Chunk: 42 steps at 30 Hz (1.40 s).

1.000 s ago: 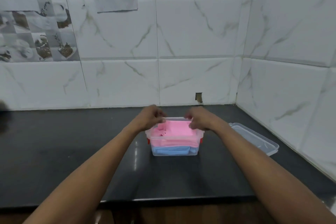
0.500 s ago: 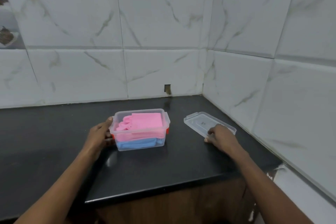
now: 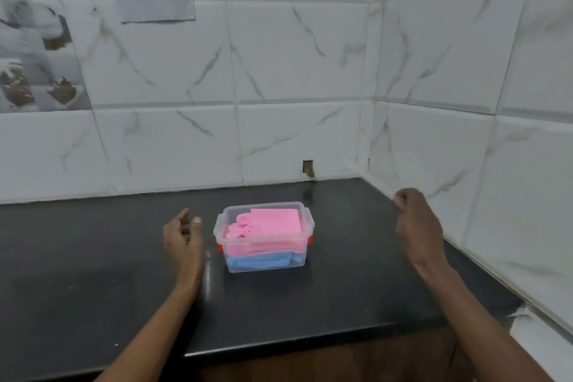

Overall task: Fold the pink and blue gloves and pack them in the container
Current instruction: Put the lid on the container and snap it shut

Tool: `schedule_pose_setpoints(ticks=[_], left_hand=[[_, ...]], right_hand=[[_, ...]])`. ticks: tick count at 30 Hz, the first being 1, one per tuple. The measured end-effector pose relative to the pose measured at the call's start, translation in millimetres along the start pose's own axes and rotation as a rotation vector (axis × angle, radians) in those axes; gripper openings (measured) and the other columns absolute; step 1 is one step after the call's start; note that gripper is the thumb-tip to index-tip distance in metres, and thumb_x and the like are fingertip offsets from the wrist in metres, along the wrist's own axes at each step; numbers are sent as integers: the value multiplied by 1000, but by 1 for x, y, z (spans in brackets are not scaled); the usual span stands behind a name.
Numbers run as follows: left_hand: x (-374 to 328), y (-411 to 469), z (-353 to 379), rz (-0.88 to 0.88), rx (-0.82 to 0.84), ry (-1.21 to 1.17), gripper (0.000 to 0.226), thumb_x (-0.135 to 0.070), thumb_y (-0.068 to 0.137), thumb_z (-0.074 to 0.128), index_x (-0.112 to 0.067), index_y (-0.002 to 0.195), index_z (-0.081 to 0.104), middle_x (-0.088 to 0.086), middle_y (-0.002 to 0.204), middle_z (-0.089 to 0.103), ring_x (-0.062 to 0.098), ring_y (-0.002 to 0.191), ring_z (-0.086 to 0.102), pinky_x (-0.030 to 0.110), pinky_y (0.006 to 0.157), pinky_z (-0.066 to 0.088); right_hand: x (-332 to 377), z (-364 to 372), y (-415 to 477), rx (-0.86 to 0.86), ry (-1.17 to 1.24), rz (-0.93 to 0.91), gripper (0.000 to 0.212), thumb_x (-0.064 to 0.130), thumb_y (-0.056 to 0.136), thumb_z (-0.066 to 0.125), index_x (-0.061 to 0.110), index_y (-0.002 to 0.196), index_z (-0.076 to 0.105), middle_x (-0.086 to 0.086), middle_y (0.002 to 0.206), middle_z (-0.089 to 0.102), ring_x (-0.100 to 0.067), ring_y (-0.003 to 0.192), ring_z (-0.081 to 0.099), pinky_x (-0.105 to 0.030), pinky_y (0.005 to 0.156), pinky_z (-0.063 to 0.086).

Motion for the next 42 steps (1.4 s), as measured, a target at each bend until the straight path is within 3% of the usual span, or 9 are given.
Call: schedule_pose_setpoints(ticks=[2,6,10,12,17,22,28,32,42], left_hand=[[-34,4,2,218,-19,32,32,-11,95,60,-8,126,58,13,121,56,12,95,57,22,85,47],[-105,15,39,417,291,11,31,-13,92,65,-11,124,63,-1,118,60,-11,97,59,5,82,46],[-144,28,70,216,573,-95,47,-28,95,63,-14,138,53,-2,128,64,7,107,64,23,95,50],[-148,32,72,162,629,-143,42,-20,93,65,-12,133,56,7,111,72,21,93,72,35,84,58],[-132,41,65,-42,455,-207,19,-4,88,66,2,106,63,17,88,71,30,75,74,38,63,59],[-110,48,52,-306,406,-236,14,-6,92,64,5,101,60,19,84,63,21,58,71,27,45,52],[-80,57,37,-149,367,358,44,-19,79,79,-13,56,43,8,57,41,20,55,43,35,53,45],[-61,50,37,-184,351,574,41,-26,76,82,-7,61,48,25,80,67,31,64,61,29,53,44],[-48,46,38,-230,324,638,42,-34,72,84,1,85,66,17,91,72,30,81,70,27,49,41]], right_hand=[[17,-13,23,-46,257,53,13,15,97,45,27,91,47,8,80,59,-13,70,56,-32,61,40],[61,-19,62,-24,588,14,12,16,100,49,18,93,59,10,76,70,4,69,66,-6,63,46],[92,8,76,231,782,78,18,15,100,52,11,92,67,-10,77,72,-20,65,68,-22,55,50],[99,21,75,299,758,88,19,19,99,53,14,90,69,-7,75,73,-17,62,67,-25,53,48],[98,47,66,315,866,297,29,35,90,66,14,109,61,-4,94,69,-17,73,64,-30,65,51],[110,74,43,495,785,364,22,18,90,69,-3,91,66,-23,88,70,-22,65,67,-38,62,61],[127,93,31,518,174,228,29,20,90,58,4,66,54,-10,63,58,-23,54,60,-27,46,44],[132,103,18,497,-21,195,22,22,92,53,9,75,49,-8,83,56,-27,74,55,-28,59,37],[129,107,8,461,-67,178,15,15,90,51,8,77,47,-18,96,64,-35,80,58,-30,61,37]])
Point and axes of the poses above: each hand's wrist, its own y-axis towards the middle knuckle, its own z-axis out of the palm, x = y × z, the point moved 3 cm from there along y, towards the middle knuckle
